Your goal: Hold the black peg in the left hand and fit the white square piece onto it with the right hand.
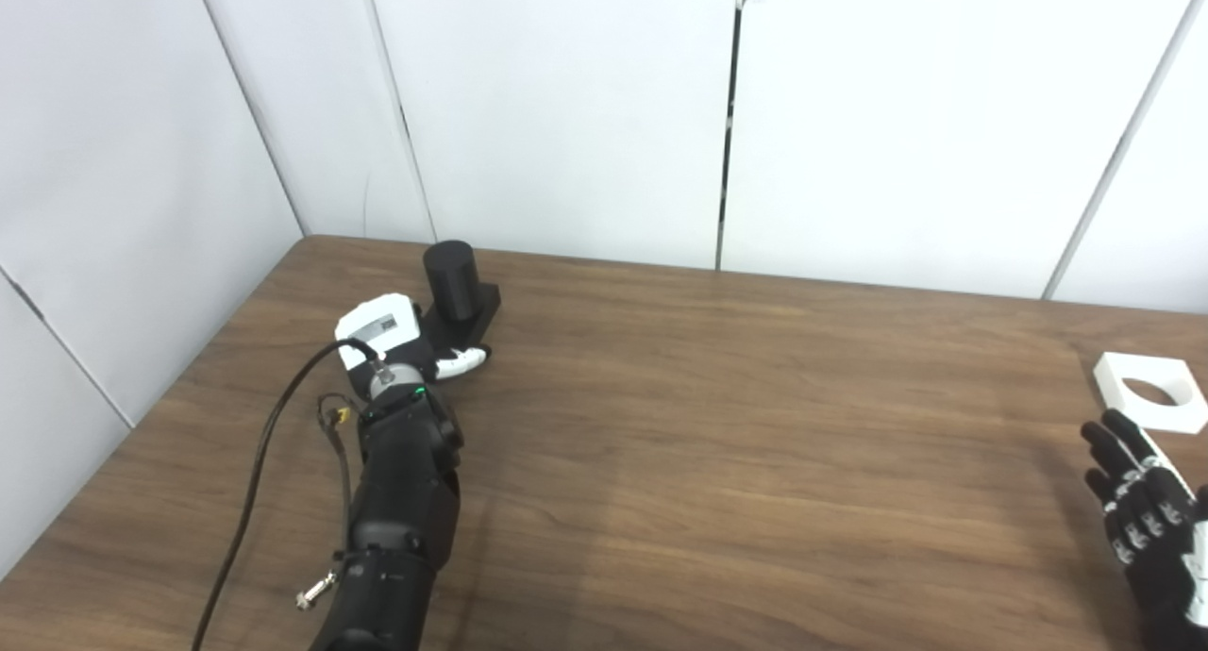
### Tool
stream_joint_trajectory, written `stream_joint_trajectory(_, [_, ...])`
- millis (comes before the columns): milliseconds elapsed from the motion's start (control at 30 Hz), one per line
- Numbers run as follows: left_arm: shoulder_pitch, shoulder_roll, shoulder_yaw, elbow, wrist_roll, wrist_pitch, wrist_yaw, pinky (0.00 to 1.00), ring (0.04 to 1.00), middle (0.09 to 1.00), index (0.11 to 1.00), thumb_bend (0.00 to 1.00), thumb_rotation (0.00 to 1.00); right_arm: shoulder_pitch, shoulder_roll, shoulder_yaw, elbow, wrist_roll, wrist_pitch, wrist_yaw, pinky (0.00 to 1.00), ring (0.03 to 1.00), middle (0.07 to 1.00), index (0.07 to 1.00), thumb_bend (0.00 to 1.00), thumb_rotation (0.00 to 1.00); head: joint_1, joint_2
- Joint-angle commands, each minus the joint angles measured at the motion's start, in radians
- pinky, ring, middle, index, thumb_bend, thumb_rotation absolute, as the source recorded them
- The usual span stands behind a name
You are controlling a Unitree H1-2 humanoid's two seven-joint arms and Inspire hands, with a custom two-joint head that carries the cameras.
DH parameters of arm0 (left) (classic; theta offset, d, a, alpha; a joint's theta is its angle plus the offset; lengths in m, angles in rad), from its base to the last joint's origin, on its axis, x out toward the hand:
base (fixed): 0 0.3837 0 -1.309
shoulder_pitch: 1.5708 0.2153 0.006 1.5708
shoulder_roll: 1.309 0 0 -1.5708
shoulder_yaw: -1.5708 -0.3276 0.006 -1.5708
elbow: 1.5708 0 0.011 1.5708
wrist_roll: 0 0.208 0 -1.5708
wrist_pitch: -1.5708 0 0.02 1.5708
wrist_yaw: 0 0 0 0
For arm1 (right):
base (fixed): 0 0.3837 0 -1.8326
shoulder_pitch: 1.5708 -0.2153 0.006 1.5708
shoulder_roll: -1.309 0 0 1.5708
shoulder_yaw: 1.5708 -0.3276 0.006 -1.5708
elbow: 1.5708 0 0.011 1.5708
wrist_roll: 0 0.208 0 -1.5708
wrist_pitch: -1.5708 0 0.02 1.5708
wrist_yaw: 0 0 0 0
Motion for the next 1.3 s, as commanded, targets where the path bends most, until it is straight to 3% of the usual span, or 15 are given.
stream_joint_trajectory(0, [-0.034, 0.026, -0.003, -0.011, 0.005, 0.001, 0.045, 1.00, 0.996, 0.980, 0.873, 0.75, 0.61, 0.023, 0.009, 0.002, 0.006, 0.007, -0.005, 0.001, 1.00, 0.990, 0.919, 0.922, 0.76, 1.00, 0.001, 0.000])
stream_joint_trajectory(1267, [-0.034, 0.026, -0.003, -0.011, 0.005, 0.001, 0.045, 1.00, 0.996, 0.980, 0.873, 0.75, 0.61, 0.023, 0.009, 0.002, 0.006, 0.007, -0.005, 0.001, 1.00, 0.990, 0.919, 0.922, 0.76, 1.00, 0.001, 0.000])
